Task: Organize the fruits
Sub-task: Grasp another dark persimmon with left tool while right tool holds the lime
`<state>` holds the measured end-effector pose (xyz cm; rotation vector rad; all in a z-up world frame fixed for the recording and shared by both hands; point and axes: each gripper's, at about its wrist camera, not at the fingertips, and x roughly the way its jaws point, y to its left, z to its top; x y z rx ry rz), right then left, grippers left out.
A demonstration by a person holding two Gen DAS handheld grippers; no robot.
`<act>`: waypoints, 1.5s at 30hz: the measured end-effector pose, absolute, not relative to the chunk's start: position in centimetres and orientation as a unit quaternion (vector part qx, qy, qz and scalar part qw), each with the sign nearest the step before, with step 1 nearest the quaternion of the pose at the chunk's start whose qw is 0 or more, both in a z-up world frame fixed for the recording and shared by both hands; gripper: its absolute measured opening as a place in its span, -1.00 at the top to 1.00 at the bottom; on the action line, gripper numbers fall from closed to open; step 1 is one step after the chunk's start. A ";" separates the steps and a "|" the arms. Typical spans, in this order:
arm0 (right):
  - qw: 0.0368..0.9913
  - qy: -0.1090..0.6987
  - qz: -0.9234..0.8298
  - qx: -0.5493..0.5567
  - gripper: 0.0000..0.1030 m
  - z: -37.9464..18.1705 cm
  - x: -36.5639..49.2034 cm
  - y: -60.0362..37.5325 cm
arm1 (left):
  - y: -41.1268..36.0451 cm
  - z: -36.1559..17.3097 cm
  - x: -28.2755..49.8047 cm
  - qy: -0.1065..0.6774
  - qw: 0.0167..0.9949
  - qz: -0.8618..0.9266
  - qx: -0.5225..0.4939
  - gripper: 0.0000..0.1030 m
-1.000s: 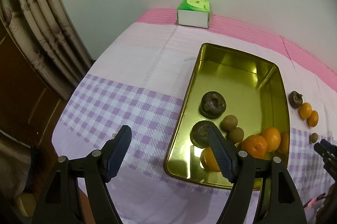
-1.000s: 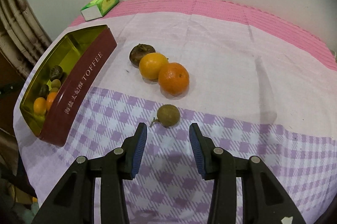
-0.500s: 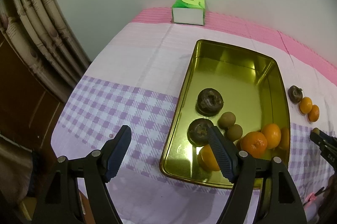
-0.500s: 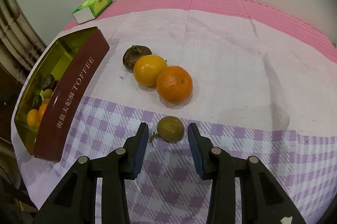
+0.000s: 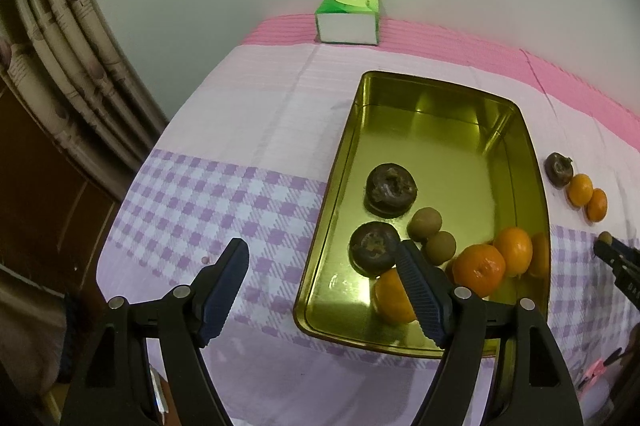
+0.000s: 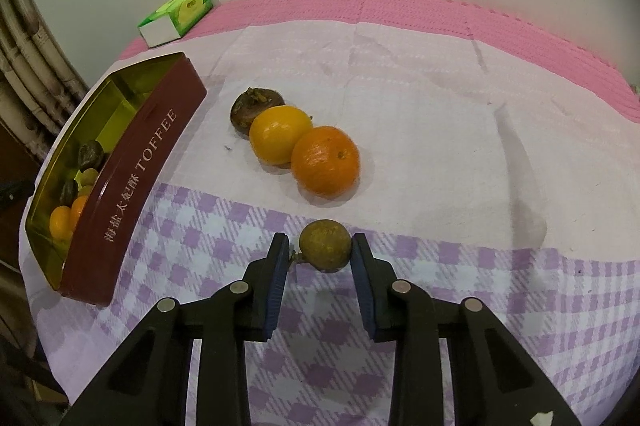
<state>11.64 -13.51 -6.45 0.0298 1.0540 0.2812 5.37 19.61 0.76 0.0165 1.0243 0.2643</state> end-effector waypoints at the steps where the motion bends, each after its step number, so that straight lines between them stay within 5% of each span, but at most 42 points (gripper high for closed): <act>1: 0.856 0.500 0.133 0.013 0.43 -6.4 11.6 -13.6 | 19.6 0.8 5.4 0.489 0.864 0.124 0.008 -0.48; 32: 0.855 0.501 0.113 0.072 0.43 -6.0 11.2 -23.0 | 1.6 0.8 18.7 0.556 0.827 -0.077 -0.010 -0.49; 45: 0.853 0.502 0.118 0.078 0.43 -6.2 12.1 -23.5 | -1.1 -4.3 23.9 0.630 0.772 -0.069 -0.044 -0.14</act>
